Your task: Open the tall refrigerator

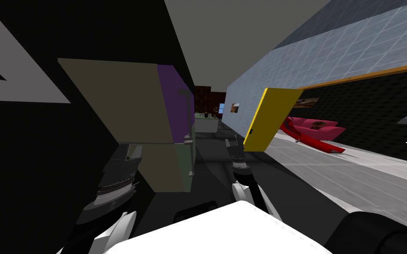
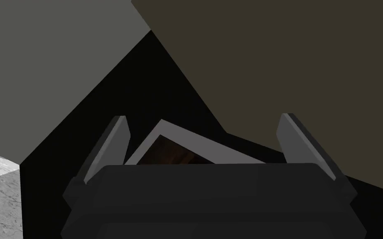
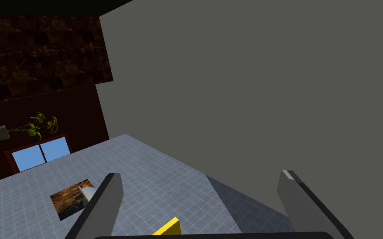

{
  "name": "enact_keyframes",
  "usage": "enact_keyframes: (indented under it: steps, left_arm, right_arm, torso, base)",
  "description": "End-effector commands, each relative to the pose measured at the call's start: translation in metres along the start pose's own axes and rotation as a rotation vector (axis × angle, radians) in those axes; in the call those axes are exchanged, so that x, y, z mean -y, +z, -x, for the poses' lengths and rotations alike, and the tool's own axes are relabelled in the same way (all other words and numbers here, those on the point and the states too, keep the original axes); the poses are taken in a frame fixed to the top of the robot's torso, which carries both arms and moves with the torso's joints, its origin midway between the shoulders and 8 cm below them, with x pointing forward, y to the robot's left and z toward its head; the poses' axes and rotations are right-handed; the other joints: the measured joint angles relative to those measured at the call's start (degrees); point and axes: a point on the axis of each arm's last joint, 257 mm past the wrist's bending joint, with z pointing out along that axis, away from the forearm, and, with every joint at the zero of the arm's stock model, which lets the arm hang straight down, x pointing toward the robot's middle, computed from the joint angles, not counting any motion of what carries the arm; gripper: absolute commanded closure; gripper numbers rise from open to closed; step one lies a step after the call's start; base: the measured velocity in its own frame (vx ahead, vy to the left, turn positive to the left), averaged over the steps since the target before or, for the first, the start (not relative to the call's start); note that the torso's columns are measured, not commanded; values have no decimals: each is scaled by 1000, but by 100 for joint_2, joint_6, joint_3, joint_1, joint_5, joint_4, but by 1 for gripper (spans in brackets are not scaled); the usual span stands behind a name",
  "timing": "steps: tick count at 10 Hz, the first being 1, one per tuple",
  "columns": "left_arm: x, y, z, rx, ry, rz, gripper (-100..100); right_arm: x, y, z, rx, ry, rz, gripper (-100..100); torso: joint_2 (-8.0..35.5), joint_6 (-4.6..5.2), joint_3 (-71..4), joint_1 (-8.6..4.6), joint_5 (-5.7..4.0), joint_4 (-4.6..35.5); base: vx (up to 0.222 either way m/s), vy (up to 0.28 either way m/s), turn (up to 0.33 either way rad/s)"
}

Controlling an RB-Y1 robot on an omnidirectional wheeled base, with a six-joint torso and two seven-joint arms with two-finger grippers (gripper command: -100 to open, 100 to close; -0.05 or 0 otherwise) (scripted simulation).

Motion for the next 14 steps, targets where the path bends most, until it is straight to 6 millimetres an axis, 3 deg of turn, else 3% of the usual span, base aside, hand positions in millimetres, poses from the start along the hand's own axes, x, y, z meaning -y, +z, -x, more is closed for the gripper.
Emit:
enact_keyframes:
  steps: [1,9,10,11,14]
  left_arm:
    - [0,0,0,0,0,0,0]
    - [0,0,0,0,0,0,0]
    - [0,3,-3,-27,2,-1,-100]
    - [-1,5,-6,-44,1,1,-100]
    - [-5,17,-12,-80,-17,20,-100]
  right_arm:
    - [0,0,0,0,0,0,0]
    - [0,0,0,0,0,0,0]
    - [0,0,0,0,0,0,0]
    - [0,0,0,0,0,0,0]
    - [0,0,0,0,0,0,0]
  torso:
    - [232,0,-467,0,0,235]
    - [3539,0,-7073,0,0,3537]
    - [3962,0,-7919,0,0,3960]
    - [4154,0,-8314,-2,0,4149]
    - [4223,0,-8458,-4,-1,4226]
  base:
    - [0,0,0]
    - [0,0,0]
    - [9,-9,6]
    - [8,-18,10]
    - [15,-33,13]
